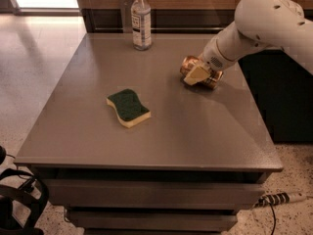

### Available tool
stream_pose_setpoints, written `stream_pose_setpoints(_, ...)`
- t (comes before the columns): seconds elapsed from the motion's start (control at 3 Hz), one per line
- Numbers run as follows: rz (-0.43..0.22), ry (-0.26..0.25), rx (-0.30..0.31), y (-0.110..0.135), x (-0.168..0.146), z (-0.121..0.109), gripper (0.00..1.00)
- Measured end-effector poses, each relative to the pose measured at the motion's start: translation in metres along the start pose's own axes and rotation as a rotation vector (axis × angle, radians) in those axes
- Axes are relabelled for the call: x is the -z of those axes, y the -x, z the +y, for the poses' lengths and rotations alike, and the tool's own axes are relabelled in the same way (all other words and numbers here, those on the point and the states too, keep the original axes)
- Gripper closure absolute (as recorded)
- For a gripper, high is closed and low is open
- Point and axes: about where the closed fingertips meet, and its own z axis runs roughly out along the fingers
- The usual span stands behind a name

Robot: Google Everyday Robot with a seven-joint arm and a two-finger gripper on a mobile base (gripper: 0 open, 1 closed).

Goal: Knock orange can over

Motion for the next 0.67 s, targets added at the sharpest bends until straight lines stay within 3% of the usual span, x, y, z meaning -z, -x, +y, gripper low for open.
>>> stream_pose_setpoints(0.33, 0.001, 0.003, 0.001, 0.0006, -0.0018, 0.0013, 0.00)
stream_pose_setpoints(0.67, 0.001, 0.004, 0.001, 0.0006, -0.0018, 0.0014, 0.00)
